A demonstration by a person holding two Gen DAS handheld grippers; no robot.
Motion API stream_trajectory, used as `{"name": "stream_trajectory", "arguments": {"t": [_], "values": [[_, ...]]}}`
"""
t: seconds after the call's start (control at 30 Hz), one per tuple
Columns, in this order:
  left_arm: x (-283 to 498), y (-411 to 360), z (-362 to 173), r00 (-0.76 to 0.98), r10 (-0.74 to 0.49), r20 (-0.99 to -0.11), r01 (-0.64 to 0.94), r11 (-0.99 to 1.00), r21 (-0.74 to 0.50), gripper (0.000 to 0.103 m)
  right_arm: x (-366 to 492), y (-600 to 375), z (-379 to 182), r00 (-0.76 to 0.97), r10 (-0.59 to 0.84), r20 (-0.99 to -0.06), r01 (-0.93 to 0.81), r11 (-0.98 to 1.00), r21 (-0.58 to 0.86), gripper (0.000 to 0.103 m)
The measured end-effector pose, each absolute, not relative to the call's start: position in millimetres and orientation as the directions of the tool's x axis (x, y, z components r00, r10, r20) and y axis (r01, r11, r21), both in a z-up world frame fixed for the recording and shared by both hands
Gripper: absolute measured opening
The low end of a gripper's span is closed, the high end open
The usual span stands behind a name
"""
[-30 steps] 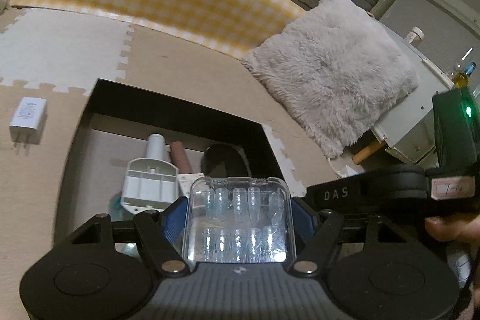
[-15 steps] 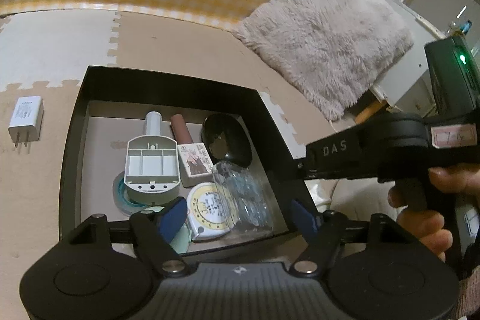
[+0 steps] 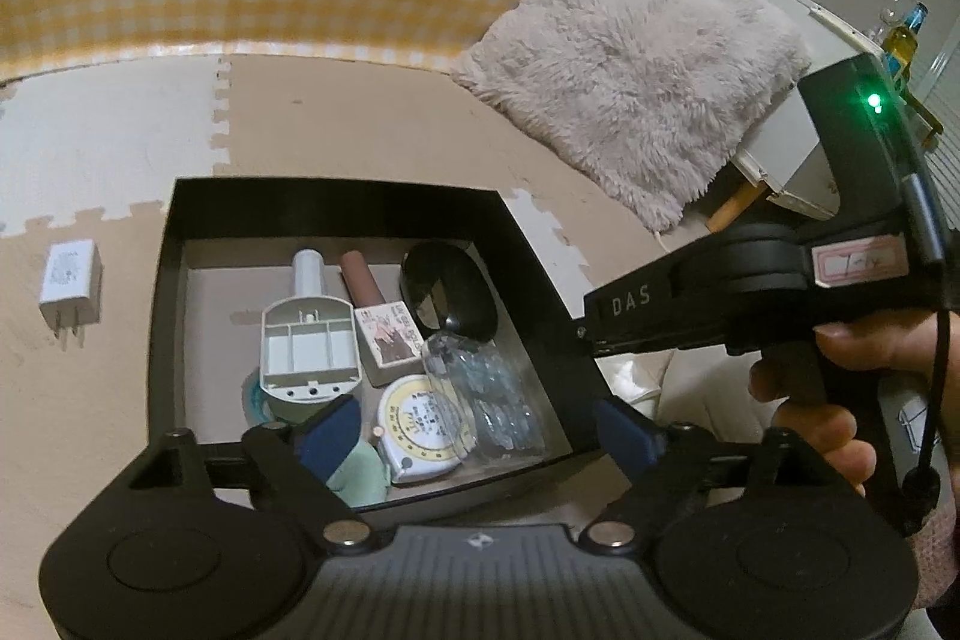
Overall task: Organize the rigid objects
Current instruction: 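Carry the clear case with the left gripper into the box and release, then move the left gripper to the white charger plug and close on it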
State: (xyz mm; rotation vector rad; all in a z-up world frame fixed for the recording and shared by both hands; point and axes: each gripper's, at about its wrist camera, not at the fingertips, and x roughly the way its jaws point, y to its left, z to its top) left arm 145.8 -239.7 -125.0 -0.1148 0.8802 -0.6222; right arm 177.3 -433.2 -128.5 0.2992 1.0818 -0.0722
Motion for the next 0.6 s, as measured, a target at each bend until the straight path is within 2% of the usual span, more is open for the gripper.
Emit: {"name": "stream_trajectory", "arguments": {"t": [0.07,0.27,0.6], "values": [[145.8,-238.2,-121.7,0.482,-0.543,-0.687,0.461,0.824,-0.328,0.095,177.4,-433.3,-128.3,0.471,0.087,-0.878,0.202,0.958,0.204,0.005],[150.1,-228.2,-111.9,0.520,-0.502,-0.691,0.441,0.850,-0.287,0.102,177.4,-433.4,-128.3,0.471,0.086,-0.878,0.202,0.958,0.203,0.005],[165.5,-196.8,-99.7,0.583,-0.440,-0.684,0.382,0.890,-0.247,0.103,177.6,-433.4,-128.2,0.471,0.086,-0.878,0.202,0.958,0.202,0.005]]}}
